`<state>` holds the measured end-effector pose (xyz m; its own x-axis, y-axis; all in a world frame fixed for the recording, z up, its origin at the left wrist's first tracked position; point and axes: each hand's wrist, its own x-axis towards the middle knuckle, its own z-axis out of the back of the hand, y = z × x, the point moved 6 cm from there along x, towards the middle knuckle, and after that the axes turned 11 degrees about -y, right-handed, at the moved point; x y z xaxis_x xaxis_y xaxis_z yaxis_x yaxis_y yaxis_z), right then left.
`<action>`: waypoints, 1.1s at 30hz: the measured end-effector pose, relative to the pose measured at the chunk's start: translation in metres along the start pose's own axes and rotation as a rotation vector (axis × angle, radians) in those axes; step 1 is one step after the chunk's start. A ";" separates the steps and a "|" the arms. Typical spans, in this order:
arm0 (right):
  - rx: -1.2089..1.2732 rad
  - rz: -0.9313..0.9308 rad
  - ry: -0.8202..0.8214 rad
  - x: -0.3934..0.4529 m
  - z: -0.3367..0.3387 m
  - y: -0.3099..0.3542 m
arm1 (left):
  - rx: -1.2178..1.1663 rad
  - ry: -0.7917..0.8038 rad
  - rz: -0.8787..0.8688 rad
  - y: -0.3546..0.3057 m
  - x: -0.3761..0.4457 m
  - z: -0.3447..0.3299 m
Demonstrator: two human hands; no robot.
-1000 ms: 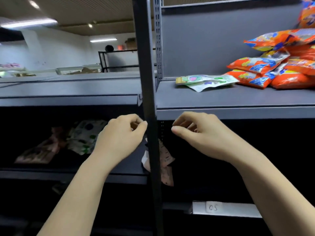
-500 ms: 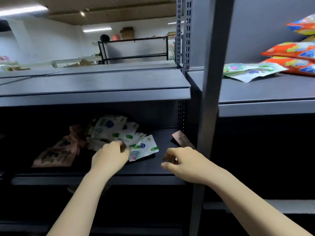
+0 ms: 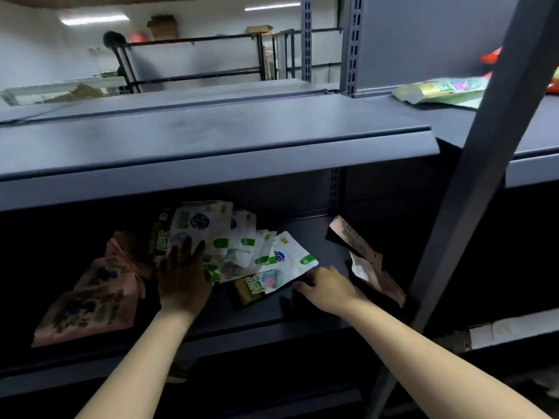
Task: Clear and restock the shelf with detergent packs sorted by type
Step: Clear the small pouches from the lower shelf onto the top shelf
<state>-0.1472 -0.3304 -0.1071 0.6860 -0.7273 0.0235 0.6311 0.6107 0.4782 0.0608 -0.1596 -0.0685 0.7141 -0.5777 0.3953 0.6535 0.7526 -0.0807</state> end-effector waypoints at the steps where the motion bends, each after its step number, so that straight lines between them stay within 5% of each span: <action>1: -0.032 -0.008 -0.025 0.001 -0.002 0.001 | 0.007 -0.023 -0.023 0.002 0.004 -0.003; 4: -0.119 -0.033 -0.077 0.003 -0.007 0.003 | -0.005 -0.099 -0.061 0.006 0.019 -0.008; 9: -0.351 0.004 0.100 0.015 -0.031 0.001 | 0.028 -0.076 -0.111 0.021 0.044 -0.027; 13: -0.124 -0.057 0.071 0.025 -0.038 0.015 | -0.022 -0.122 -0.143 0.031 0.047 -0.033; 21: 0.357 -0.279 -0.332 0.027 0.014 0.014 | 0.014 -0.318 -0.176 0.014 0.050 0.009; 33: 0.407 -0.131 -0.675 -0.022 0.095 0.026 | -0.099 -0.791 -0.226 -0.027 -0.001 0.087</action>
<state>-0.1801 -0.3285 -0.0112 0.1657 -0.8974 0.4090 0.4202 0.4394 0.7939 0.0208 -0.1517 0.0133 0.1996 -0.2908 0.9357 0.8057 0.5922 0.0122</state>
